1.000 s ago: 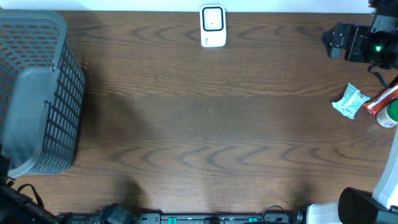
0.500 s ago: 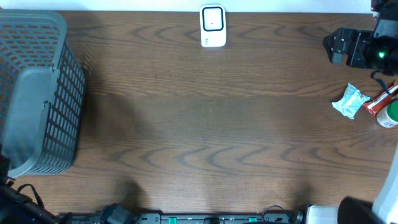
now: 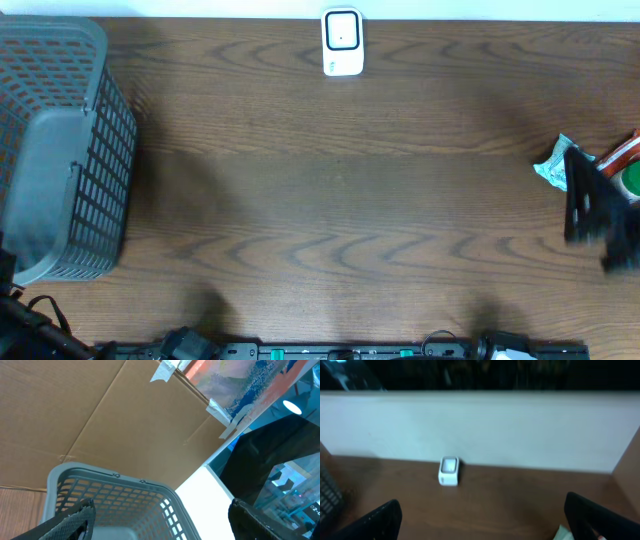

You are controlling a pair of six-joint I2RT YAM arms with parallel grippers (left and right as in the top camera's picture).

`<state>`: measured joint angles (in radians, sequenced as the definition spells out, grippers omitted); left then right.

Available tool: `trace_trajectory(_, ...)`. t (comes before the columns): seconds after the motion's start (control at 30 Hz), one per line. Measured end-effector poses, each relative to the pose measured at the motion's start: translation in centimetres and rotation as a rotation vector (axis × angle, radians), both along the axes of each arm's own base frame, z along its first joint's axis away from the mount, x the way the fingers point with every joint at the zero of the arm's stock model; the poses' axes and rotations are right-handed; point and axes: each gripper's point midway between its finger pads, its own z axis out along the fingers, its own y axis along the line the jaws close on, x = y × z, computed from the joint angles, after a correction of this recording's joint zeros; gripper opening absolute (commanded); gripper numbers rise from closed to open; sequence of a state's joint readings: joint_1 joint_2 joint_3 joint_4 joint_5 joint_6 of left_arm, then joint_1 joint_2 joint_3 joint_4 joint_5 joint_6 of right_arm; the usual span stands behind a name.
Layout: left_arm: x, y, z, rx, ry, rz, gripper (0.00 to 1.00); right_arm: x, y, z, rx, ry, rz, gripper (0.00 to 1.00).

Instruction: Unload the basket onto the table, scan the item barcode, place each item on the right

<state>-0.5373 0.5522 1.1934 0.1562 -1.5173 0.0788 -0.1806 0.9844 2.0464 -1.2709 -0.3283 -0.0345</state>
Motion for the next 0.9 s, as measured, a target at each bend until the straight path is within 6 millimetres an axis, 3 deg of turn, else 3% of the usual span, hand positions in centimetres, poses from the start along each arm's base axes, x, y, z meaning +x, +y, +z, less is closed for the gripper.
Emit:
trace_trajectory(0.2,0.0,0.0,0.0,0.000,0.000,0.000,0.85,-8.0,1.5,2.1,-0.031,-0.182,0.036,0.99)
trace_trajectory(0.43,0.0,0.0,0.0,0.000,0.000,0.000,0.85,-16.2,2.2,2.3,-0.041,-0.353,0.086,0.99)
trace_trajectory(0.57,0.0,0.0,0.0,0.000,0.000,0.000,0.85,-18.3,2.2,1.3,-0.044,-0.388,0.090,0.99)
trace_trajectory(0.9,0.0,0.0,0.0,0.000,0.000,0.000,0.85,-20.5,1.9,-4.4,-0.041,-0.447,0.112,0.99)
